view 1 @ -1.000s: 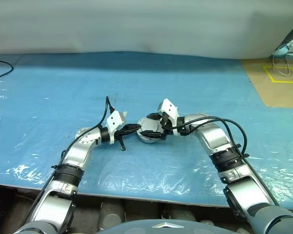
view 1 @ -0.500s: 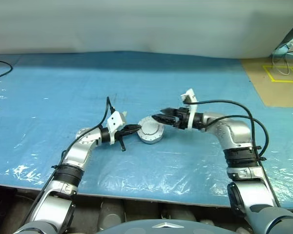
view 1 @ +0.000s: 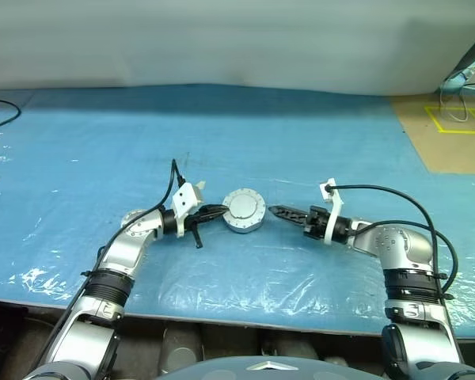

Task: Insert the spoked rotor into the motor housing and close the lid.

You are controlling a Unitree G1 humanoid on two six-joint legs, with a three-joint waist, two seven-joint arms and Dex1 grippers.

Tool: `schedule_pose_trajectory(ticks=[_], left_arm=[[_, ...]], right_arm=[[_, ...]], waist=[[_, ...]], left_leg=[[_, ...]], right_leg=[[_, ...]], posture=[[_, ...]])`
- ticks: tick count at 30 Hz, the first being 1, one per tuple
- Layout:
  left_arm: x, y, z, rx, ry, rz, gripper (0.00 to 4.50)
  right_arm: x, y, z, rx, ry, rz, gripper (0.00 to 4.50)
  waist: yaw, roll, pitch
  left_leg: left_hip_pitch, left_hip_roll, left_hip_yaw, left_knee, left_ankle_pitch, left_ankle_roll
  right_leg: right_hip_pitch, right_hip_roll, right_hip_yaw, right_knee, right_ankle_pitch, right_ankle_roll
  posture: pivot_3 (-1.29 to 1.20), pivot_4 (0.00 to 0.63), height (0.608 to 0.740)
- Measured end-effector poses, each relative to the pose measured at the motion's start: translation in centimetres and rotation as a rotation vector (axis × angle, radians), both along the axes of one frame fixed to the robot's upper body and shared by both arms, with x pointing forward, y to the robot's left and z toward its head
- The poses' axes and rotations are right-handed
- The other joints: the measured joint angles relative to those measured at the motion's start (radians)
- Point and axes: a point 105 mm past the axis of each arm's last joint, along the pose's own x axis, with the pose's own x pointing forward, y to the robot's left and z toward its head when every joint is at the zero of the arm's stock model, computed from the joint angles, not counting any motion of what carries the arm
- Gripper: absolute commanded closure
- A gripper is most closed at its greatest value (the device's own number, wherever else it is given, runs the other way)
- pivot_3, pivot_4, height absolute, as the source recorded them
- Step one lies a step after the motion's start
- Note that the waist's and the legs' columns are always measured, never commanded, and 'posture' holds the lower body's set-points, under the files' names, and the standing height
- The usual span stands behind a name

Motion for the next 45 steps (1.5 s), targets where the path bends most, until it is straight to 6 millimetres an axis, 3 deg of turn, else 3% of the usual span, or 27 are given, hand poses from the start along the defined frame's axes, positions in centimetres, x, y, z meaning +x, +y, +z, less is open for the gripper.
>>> schedule_pose_trajectory(ticks=[5,8,11,16,21,33,39,45], left_arm=[[0.0,-0.1,0.1,0.002,-0.001,-0.006,4.50],[0.0,-0.1,0.0,0.003,0.000,-0.007,4.50],[0.0,-0.1,0.0,0.003,-0.001,-0.007,4.50],[0.0,0.0,0.0,0.006,-0.002,-0.006,4.50],[-0.1,0.5,-0.3,0.019,0.012,-0.001,4.50],[-1.2,1.0,0.4,-0.070,0.116,0.023,4.50],[-3.5,-0.3,5.7,-0.239,0.099,-0.059,4.50],[-2.4,1.7,5.2,-0.294,0.160,0.124,4.50]], right_arm=[[0.4,2.3,0.0,0.060,0.009,0.014,0.02],[0.8,2.6,0.1,0.066,0.015,0.005,0.02],[1.1,2.5,0.0,0.075,0.015,-0.010,0.65],[1.2,2.4,-0.2,0.102,0.032,-0.029,2.46],[1.5,3.2,0.4,0.134,0.013,-0.030,3.43],[1.6,4.1,0.3,0.162,0.035,-0.045,3.42],[2.1,4.8,0.3,0.219,0.097,-0.070,3.42],[2.7,4.6,0.6,0.317,0.170,-0.125,3.42]], waist=[[-0.002,0.000,0.000],[-0.001,0.000,0.000],[-0.001,0.000,0.000],[-0.002,0.000,0.000],[0.000,0.001,0.000],[-0.015,0.001,0.001],[-0.023,0.001,0.002],[-0.032,0.000,0.006]], left_leg=[[0.000,0.000,0.000,0.000,0.000,0.000],[-0.001,-0.001,0.000,0.000,0.000,0.000],[-0.001,0.000,0.000,0.000,0.000,0.000],[-0.001,0.000,0.000,-0.001,0.000,0.000],[0.000,-0.001,0.000,0.000,0.000,0.000],[-0.003,0.000,0.000,-0.001,0.000,0.000],[-0.006,0.000,0.000,-0.001,0.000,-0.001],[-0.005,0.000,0.000,0.000,0.000,-0.002]], right_leg=[[0.000,0.000,0.000,0.000,0.000,0.000],[0.000,-0.001,0.000,-0.001,0.000,0.000],[0.000,0.000,0.000,-0.001,0.000,0.000],[0.000,0.000,0.000,-0.001,0.000,0.000],[0.000,-0.001,0.000,-0.001,0.000,0.000],[-0.006,0.000,0.000,0.000,0.001,-0.001],[-0.009,0.003,0.000,0.000,0.000,-0.002],[-0.009,0.002,0.000,0.000,0.001,-0.002]], posture=[[0.00,0.150,0.740],[0.00,0.150,0.740],[0.00,0.150,0.740],[0.00,0.150,0.740],[0.00,0.150,0.740],[0.00,0.150,0.740],[0.00,0.150,0.740],[0.00,0.150,0.740]])
